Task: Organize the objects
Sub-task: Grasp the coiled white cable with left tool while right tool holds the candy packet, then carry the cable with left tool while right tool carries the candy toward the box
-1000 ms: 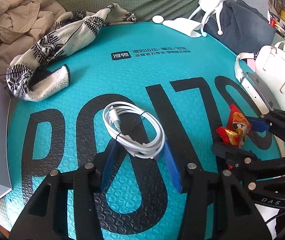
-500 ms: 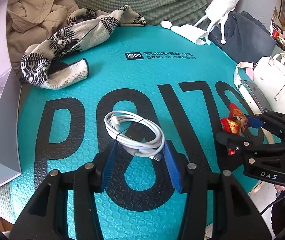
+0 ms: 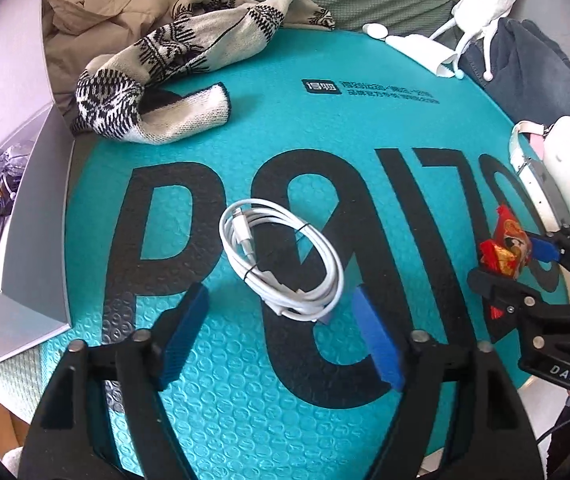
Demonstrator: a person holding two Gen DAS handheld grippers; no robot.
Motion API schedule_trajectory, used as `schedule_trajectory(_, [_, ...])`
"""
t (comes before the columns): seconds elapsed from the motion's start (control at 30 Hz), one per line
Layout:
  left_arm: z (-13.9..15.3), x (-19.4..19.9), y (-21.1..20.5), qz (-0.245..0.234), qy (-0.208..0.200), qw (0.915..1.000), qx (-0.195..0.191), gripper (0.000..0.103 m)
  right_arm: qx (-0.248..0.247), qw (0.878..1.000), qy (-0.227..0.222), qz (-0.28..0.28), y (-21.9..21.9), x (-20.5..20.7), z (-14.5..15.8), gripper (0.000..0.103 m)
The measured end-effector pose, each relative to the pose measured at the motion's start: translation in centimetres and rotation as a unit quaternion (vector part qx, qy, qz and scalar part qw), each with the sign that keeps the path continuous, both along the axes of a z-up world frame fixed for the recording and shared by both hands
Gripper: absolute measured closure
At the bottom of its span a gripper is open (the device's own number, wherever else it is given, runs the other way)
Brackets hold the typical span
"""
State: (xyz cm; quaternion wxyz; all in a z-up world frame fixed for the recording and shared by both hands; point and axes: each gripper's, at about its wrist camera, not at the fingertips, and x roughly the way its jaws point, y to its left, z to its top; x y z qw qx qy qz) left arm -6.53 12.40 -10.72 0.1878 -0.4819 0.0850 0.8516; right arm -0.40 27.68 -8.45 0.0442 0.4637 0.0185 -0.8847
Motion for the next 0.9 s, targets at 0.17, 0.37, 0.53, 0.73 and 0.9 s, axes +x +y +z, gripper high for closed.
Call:
schedule_trajectory(0.17, [-0.4, -1.0, 1.1, 0.016, 0.007, 0.9998, -0.005, 0.025, 0.003, 1.0, -0.002, -0.005, 0.3, 0.0, -0.1, 0.048])
schedule_trajectory(0.37, [-0.4, -2.0, 1.3, 0.041, 0.02, 0.999, 0.002, 0.046, 0.006, 1.0, -0.001, -0.014, 1.0, 0.1, 0.0, 0.048])
schedule_trajectory(0.53, [-0.1, -2.1, 0.6, 0.036, 0.003, 0.9991, 0.023, 0.048, 0.004, 1.0, -0.002, -0.018, 1.2, -0.1, 0.1, 0.048])
schedule_trajectory(0.73, [0.4, -1.5, -0.5, 0.042, -0.012, 0.9983, 0.04, 0.048, 0.008, 1.0, 0.008, -0.001, 0.3, -0.3, 0.9, 0.048])
schedule_trajectory(0.9, [1.6, -0.5, -1.9, 0.047, -0.001, 0.9982, 0.038, 0.048, 0.008, 1.0, 0.016, 0.019, -1.0, -0.6, 1.6, 0.048])
